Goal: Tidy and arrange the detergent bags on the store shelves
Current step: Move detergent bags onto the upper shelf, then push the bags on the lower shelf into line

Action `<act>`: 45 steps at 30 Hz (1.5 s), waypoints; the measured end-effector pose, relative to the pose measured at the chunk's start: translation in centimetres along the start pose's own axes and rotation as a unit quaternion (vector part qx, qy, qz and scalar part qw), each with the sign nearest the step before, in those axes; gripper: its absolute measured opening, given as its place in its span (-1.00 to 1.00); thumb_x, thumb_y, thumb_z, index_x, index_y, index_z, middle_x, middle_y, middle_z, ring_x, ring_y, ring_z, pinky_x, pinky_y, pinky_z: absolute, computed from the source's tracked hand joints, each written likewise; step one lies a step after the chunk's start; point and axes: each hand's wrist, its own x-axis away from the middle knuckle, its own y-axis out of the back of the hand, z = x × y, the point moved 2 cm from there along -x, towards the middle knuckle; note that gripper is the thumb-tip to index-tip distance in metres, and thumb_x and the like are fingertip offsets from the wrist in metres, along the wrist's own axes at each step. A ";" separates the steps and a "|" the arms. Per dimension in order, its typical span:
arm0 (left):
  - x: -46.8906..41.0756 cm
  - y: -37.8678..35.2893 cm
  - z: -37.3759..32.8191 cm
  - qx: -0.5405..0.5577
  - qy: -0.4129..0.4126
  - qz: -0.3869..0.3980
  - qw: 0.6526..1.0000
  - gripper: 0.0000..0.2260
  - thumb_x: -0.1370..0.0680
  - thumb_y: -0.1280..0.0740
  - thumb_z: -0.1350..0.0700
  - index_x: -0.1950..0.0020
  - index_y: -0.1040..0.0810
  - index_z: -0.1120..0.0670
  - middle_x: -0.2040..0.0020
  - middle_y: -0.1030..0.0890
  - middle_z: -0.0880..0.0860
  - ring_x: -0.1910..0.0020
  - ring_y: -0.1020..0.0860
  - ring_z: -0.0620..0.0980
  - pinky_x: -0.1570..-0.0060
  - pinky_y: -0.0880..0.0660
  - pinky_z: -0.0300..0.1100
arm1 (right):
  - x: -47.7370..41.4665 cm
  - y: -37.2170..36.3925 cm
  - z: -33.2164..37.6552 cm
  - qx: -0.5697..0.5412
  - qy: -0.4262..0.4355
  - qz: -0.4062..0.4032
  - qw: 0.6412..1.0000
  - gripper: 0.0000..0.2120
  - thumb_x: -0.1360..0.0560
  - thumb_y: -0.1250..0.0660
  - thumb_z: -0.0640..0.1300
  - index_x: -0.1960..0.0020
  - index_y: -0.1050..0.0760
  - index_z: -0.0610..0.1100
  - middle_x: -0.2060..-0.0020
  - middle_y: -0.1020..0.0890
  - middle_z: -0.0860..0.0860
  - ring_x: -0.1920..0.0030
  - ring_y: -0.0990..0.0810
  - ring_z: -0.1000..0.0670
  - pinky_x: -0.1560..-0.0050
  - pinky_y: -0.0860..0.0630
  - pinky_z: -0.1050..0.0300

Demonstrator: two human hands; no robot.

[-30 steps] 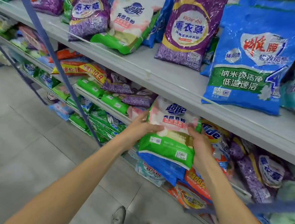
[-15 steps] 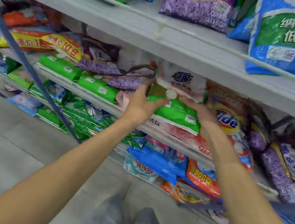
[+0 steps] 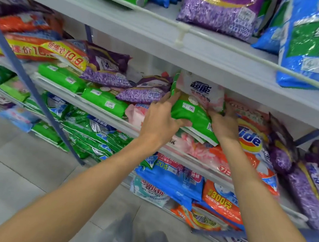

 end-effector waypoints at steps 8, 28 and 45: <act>0.4 -0.5 0.4 -0.098 -0.001 0.051 0.994 -0.26 -0.58 -0.42 -0.07 -0.66 -0.11 -0.07 -0.62 -0.22 0.15 -0.42 -0.27 0.25 -0.42 -0.25 0.04 | 5.5 -0.7 -0.9 0.102 0.013 0.078 0.992 -0.20 -0.58 -0.21 0.37 -0.66 -0.01 0.05 -0.64 -0.06 0.00 -0.61 -0.14 -0.11 -0.54 -0.18 -0.09; 8.0 6.1 -6.5 -0.141 -0.045 0.188 0.971 -0.53 -0.59 -0.34 0.07 -0.48 -0.45 0.18 -0.37 -0.56 0.20 -0.38 -0.48 0.20 -0.40 -0.38 0.05 | 16.4 7.5 2.8 0.241 0.032 0.086 0.966 -0.41 -0.63 -0.25 0.18 -0.56 -0.33 -0.07 -0.54 -0.40 -0.08 -0.52 -0.35 -0.11 -0.50 -0.31 -0.02; 17.4 -2.0 -31.3 -0.040 -0.221 0.138 0.964 -0.57 -0.59 -0.39 0.08 -0.45 -0.51 0.13 -0.38 -0.57 0.08 -0.40 -0.48 0.07 -0.40 -0.32 -0.16 | 28.0 34.6 -1.9 0.199 -0.019 -0.098 0.975 -0.51 -0.64 -0.28 0.13 -0.50 -0.39 -0.05 -0.44 -0.47 0.04 -0.46 -0.37 0.00 -0.40 -0.31 0.07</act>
